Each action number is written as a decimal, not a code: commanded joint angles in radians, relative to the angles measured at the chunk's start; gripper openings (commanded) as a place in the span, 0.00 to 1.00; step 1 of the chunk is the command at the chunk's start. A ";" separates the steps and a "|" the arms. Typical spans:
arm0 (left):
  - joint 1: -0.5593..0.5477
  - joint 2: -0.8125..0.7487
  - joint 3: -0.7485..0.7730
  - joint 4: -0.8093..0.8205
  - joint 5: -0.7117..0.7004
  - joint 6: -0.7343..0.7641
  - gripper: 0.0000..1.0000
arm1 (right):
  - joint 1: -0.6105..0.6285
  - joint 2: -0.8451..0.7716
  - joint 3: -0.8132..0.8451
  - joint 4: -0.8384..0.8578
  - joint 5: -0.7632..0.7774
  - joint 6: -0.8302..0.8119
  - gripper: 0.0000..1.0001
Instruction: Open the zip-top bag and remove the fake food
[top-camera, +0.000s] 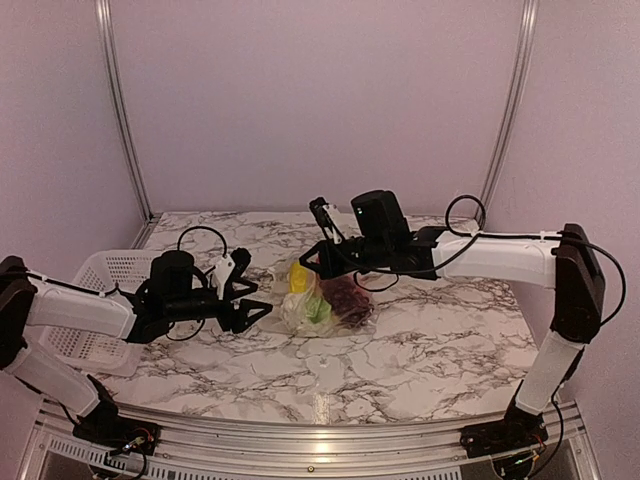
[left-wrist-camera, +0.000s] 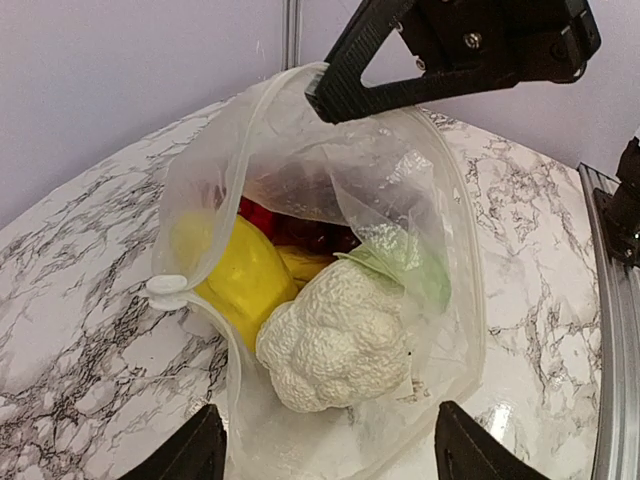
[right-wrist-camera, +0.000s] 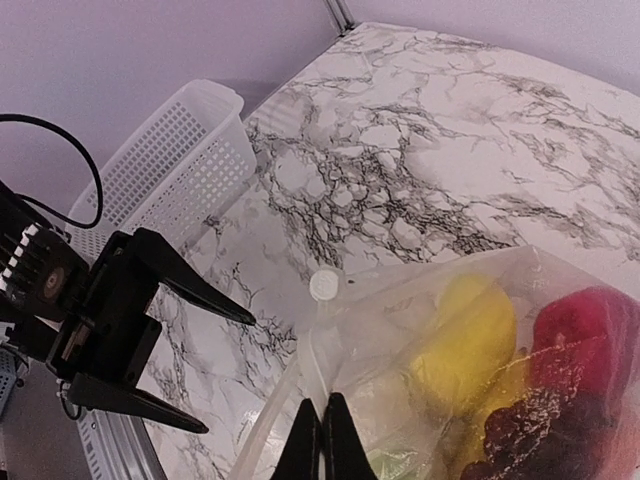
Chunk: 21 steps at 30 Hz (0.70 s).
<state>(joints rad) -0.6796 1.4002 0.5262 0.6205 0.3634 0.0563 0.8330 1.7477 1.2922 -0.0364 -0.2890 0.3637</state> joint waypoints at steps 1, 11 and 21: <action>-0.030 0.063 0.035 0.036 0.045 0.232 0.72 | 0.009 -0.041 -0.019 -0.040 -0.039 -0.014 0.00; -0.115 0.221 0.158 -0.080 -0.034 0.447 0.67 | 0.008 -0.076 -0.069 -0.046 -0.068 -0.006 0.00; -0.148 0.348 0.294 -0.174 -0.090 0.554 0.84 | 0.008 -0.074 -0.090 -0.028 -0.087 -0.003 0.00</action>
<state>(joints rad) -0.8181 1.7073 0.7670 0.5243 0.2947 0.5503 0.8333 1.6966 1.2110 -0.0685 -0.3553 0.3626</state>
